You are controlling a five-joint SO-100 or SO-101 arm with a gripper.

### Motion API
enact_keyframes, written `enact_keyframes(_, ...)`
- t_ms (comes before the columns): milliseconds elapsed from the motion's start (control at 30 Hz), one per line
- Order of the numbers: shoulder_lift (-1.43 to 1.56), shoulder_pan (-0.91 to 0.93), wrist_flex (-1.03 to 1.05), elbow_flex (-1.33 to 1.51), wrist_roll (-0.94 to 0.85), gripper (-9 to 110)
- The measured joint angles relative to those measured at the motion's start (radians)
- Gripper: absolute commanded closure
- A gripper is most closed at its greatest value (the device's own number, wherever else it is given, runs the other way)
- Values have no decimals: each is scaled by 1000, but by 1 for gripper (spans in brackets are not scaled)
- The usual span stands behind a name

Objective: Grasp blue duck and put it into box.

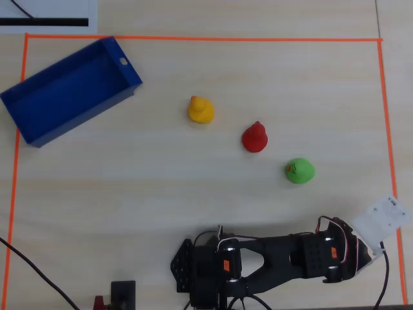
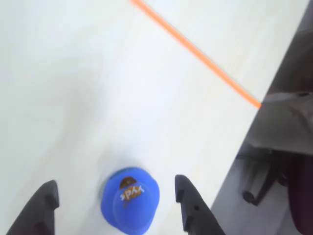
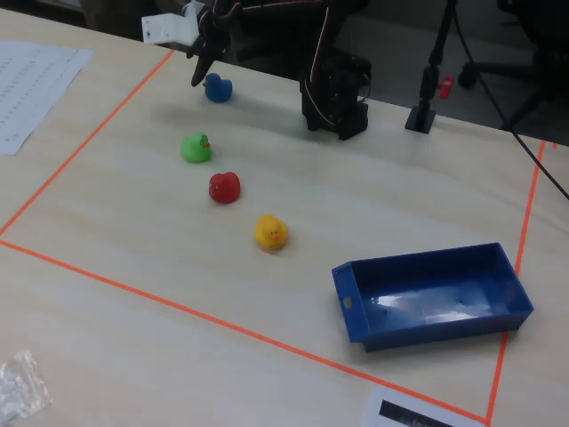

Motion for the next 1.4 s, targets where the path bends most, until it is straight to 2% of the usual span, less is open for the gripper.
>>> enact_keyframes(800,-103,78,-189,135,-101,70)
enact_keyframes(1400,-123,123,-230,219,-175,70)
